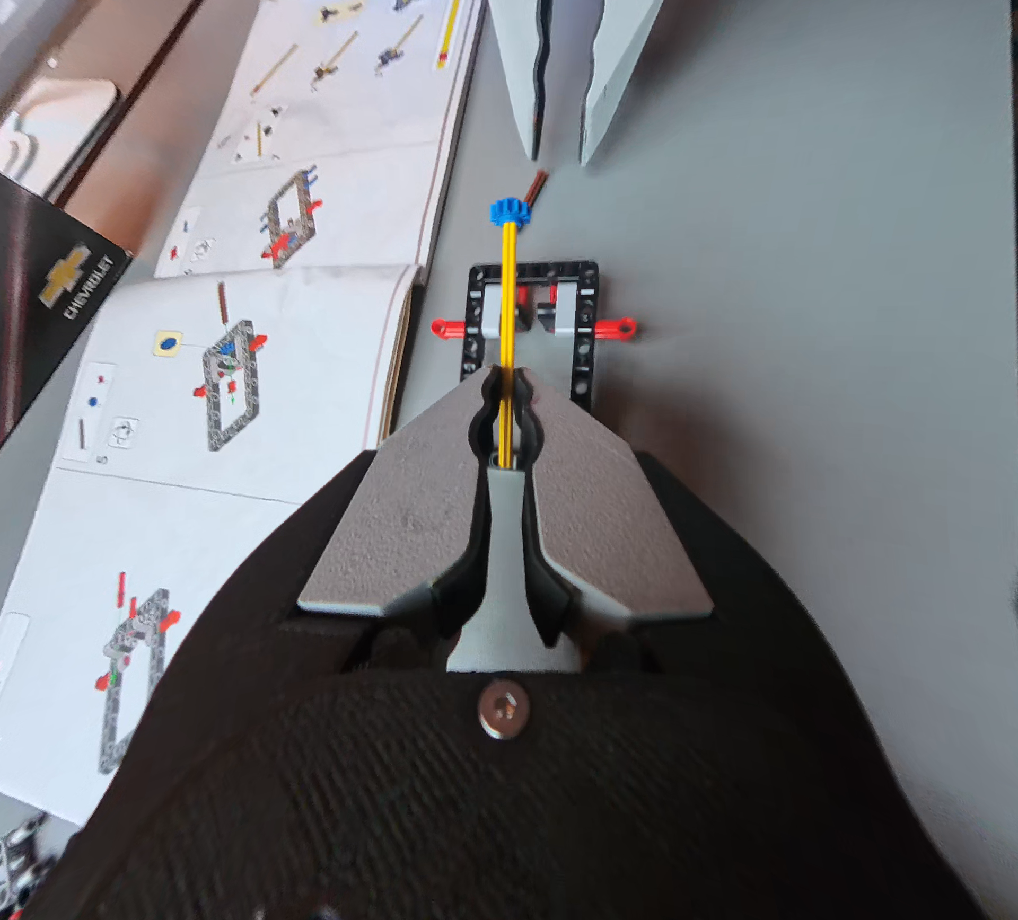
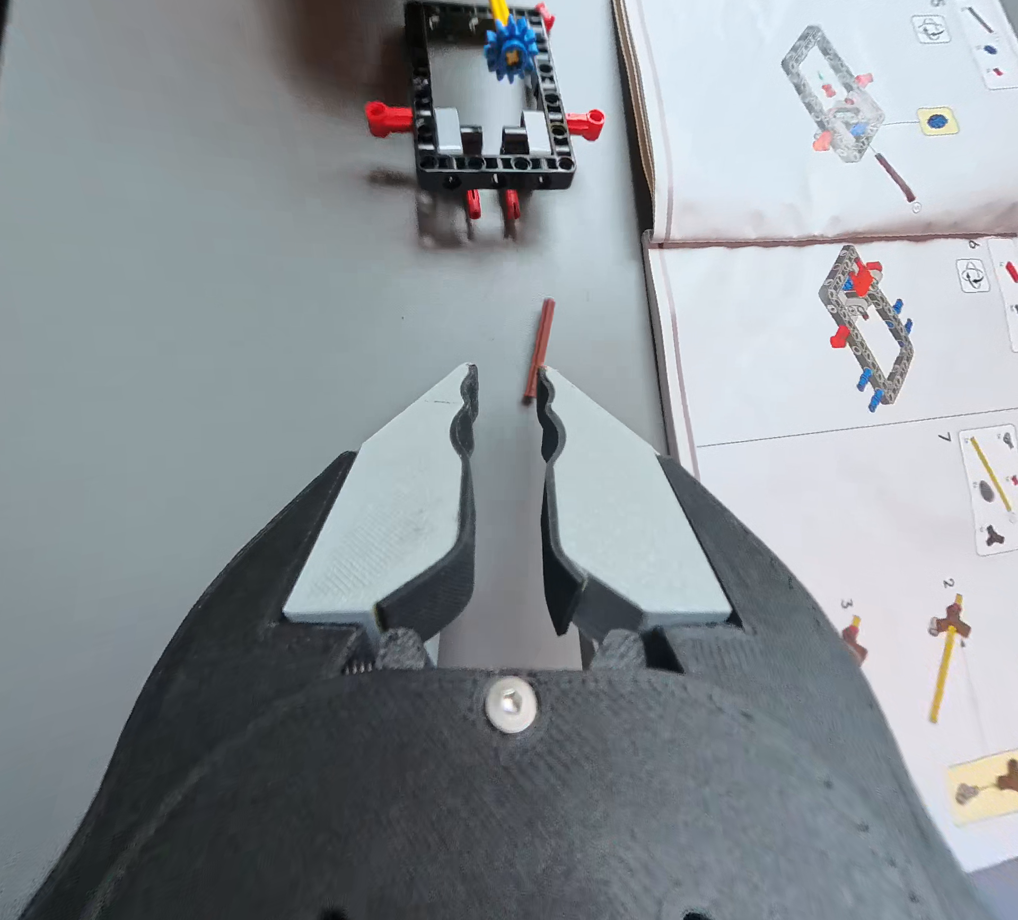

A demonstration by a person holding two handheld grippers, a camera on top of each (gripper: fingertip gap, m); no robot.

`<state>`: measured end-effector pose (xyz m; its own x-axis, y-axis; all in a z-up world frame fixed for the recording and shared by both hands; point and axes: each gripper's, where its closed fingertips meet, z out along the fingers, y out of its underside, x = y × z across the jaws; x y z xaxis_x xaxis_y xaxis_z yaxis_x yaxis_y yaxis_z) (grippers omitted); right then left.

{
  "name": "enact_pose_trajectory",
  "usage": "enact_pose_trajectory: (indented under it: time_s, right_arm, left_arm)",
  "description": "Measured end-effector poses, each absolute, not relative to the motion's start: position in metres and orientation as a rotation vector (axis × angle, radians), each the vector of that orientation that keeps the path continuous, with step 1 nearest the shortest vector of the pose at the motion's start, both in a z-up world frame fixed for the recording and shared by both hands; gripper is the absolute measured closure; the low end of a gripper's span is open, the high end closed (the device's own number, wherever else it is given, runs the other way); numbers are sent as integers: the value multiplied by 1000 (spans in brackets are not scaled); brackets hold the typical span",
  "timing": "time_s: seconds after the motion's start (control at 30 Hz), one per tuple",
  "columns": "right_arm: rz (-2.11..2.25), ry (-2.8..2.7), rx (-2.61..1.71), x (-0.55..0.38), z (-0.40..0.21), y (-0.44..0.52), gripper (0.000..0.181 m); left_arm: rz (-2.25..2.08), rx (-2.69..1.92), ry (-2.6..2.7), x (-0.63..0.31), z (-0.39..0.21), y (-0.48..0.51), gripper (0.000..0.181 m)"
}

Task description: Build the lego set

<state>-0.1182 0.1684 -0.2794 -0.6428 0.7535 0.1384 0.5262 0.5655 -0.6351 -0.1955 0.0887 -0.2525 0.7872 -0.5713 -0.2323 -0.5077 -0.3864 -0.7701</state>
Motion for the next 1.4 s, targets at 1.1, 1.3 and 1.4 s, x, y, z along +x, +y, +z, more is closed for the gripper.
enact_pose_trajectory:
  time_s: [1.1, 1.3, 1.4]
  right_arm:
    - [1726, -1761, -1089, -147, -183, 115, 180]
    - [1755, -1749, -1085, -145, -183, 117, 180]
    - [1758, -1749, -1082, -145, -183, 118, 180]
  left_arm:
    - [-403, -1836, 558, -147, -207, 109, 175]
    - [-391, -1825, 567, -146, -207, 112, 178]
    - [-404, -1810, 561, -147, -205, 112, 179]
